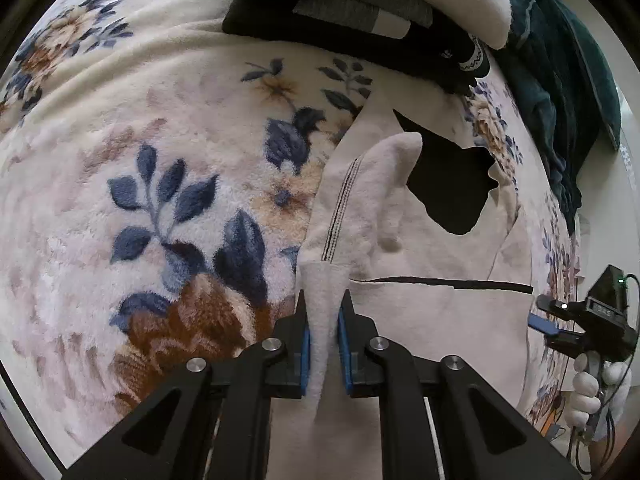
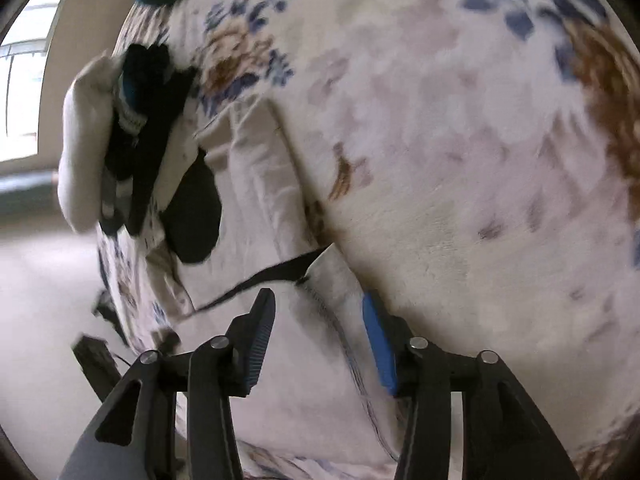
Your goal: Fold small clothes
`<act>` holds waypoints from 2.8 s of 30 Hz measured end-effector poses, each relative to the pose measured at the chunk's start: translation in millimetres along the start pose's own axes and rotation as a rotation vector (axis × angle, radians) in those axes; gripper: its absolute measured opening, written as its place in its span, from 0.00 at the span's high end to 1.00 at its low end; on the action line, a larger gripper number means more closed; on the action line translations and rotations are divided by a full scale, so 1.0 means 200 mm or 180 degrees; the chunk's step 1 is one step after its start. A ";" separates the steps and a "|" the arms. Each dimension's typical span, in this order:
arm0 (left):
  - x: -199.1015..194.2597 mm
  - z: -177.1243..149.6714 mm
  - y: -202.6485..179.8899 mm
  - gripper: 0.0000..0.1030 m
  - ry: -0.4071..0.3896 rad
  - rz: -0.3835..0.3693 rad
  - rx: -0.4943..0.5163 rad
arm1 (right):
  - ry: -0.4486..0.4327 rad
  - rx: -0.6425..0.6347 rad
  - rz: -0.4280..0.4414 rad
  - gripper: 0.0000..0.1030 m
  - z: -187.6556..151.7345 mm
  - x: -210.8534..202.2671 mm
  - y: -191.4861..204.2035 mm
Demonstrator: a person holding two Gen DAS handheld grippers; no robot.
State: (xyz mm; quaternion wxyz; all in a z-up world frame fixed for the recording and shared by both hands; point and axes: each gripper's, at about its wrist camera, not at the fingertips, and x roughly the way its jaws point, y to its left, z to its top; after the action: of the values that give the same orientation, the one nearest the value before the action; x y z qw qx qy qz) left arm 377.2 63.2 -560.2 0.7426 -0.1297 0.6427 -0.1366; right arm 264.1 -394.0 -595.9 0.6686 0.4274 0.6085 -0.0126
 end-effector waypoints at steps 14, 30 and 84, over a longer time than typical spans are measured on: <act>0.04 0.07 0.04 0.89 0.0202 -0.0091 -0.0106 | -0.0263 -0.0069 -0.0358 0.98 -0.01 -0.04 0.02; 0.30 0.71 -0.20 0.43 0.0311 0.0114 0.0377 | -0.0228 -0.0600 -0.0498 0.44 0.67 0.18 0.47; -0.01 0.07 -0.04 0.79 0.0493 -0.0476 -0.0821 | 0.0012 0.0170 0.0005 0.55 -0.18 -0.09 0.07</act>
State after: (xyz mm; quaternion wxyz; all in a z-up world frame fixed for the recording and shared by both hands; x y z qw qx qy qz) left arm 390.6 57.2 -553.7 0.6558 -0.2604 0.6987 -0.1175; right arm 237.0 -373.4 -569.6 0.6557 0.4456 0.6089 -0.0276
